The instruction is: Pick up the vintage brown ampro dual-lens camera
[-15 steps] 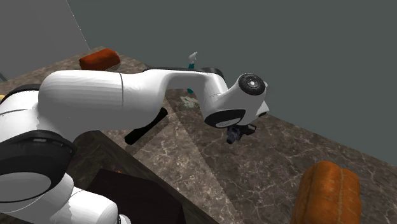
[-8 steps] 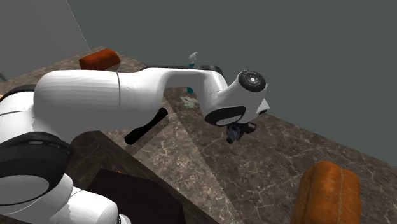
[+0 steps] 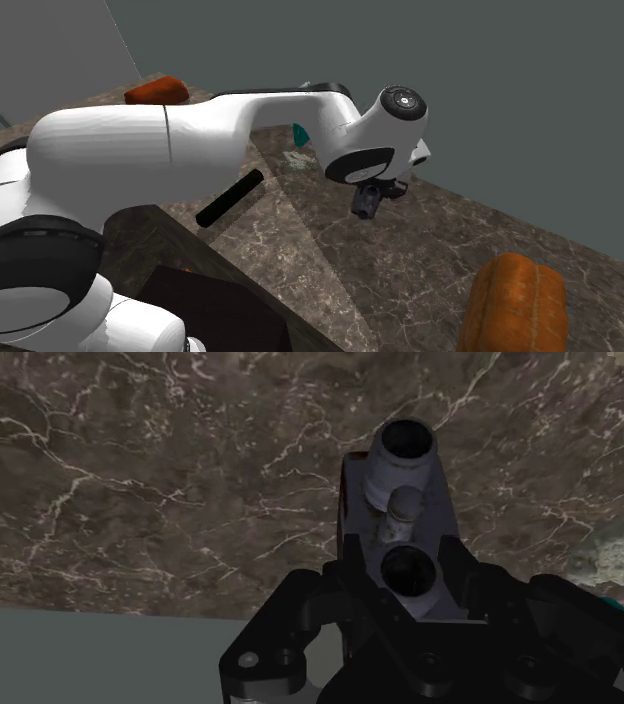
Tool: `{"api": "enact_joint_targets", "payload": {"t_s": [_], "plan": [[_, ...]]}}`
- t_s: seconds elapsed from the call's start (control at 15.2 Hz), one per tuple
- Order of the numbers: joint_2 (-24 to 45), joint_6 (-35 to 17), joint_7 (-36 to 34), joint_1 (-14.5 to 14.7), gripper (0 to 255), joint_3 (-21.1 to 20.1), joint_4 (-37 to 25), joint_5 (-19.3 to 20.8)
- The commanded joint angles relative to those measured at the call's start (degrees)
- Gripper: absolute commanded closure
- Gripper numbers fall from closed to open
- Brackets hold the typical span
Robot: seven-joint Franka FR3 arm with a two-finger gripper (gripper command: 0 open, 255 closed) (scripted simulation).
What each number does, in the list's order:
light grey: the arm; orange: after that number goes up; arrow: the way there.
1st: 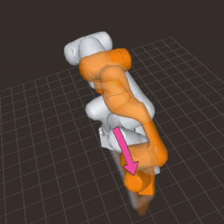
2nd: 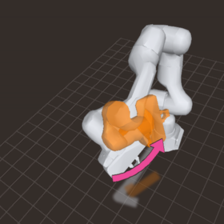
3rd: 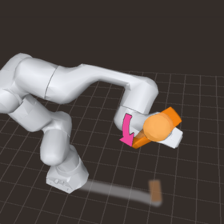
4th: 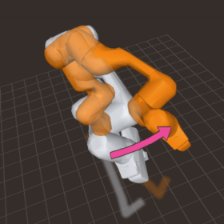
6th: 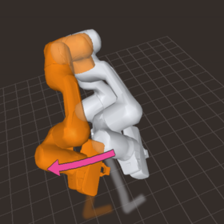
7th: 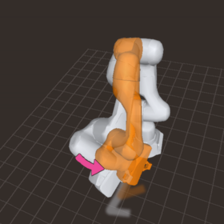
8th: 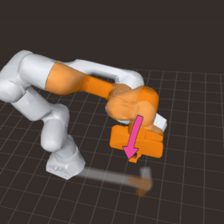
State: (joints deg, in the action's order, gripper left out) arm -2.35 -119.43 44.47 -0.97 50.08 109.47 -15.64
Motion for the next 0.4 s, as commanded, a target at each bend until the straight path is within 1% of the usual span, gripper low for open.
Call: {"api": "enact_joint_targets", "payload": {"t_s": [0.0,0.2,0.33], "plan": [[-0.4,1.4,-0.7,0.0,255,-0.1,-1.3,0.5],[-0.6,3.5,-1.4,0.0,255,-0.2,-3.4,1.0],[-0.6,3.6,-1.5,0.0,255,-0.2,-3.5,1.1]]}}
